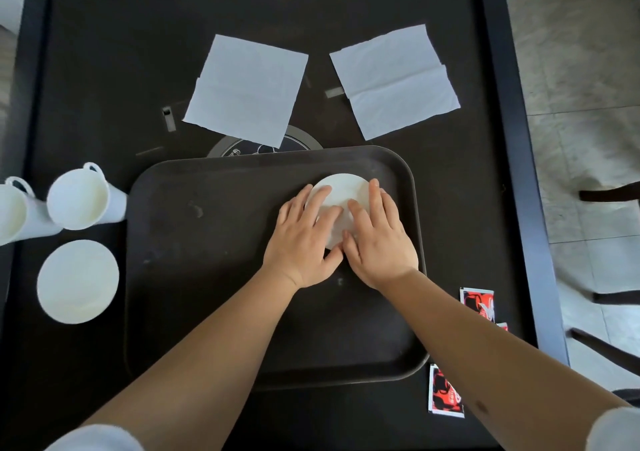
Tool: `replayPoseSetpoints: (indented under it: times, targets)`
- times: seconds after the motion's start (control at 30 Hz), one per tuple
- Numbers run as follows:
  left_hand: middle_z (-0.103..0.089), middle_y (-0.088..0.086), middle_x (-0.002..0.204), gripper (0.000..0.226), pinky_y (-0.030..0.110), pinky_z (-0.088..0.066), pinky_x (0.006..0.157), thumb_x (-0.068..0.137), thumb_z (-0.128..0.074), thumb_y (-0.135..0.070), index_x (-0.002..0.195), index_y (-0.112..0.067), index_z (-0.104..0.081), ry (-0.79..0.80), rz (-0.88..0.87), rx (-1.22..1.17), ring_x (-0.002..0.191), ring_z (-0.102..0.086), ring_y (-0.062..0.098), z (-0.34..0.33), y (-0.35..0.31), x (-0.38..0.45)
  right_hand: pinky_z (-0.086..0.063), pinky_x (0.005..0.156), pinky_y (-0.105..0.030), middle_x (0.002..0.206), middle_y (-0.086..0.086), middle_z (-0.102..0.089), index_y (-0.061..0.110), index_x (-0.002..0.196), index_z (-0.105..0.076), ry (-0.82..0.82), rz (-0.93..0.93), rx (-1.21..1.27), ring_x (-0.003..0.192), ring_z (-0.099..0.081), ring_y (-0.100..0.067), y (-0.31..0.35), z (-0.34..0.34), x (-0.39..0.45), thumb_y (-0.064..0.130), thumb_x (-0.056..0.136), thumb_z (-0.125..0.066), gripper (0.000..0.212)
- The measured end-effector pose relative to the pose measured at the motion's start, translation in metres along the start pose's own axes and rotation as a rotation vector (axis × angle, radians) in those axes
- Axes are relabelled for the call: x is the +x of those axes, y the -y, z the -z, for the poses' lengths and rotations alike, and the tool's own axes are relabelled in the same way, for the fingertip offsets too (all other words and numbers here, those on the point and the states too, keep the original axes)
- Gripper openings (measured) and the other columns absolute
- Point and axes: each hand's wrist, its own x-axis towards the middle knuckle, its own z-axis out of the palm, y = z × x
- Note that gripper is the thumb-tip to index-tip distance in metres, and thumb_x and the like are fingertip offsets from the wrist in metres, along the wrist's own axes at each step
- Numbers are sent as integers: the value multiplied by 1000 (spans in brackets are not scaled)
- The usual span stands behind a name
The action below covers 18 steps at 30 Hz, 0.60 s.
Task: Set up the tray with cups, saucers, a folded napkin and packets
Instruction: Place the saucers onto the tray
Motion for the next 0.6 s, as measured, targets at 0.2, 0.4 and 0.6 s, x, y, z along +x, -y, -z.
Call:
replayPoseSetpoints:
  times: [0.2,0.4,0.6]
  targets:
    - [-26,8,156,46,53,-26,114,86,-44,-50,124,-24,-46,40,22,-72,146,-16,34,5,1,-1,-28,112,-48,159,-20,-13,17,141,-36,60,-40,-25,145,-13,-36,5,6,-1,47,97,-28,54]
    - [6,-1,163,68,45,-10,116,89,-49,-57,146,-30,-25,112,105,-181,149,5,30,21,6,-17,-6,120,-46,160,-22,-1,14,149,-28,130,-60,-196,147,5,-38,17,23,-6,54,96,-32,66]
    - [0,5,165,78,49,-2,116,88,-37,-69,152,-28,-19,160,236,28,149,10,29,63,37,-73,-15,118,-49,163,-8,0,23,150,-20,164,-31,-302,148,5,-33,79,36,-21,61,95,-36,69]
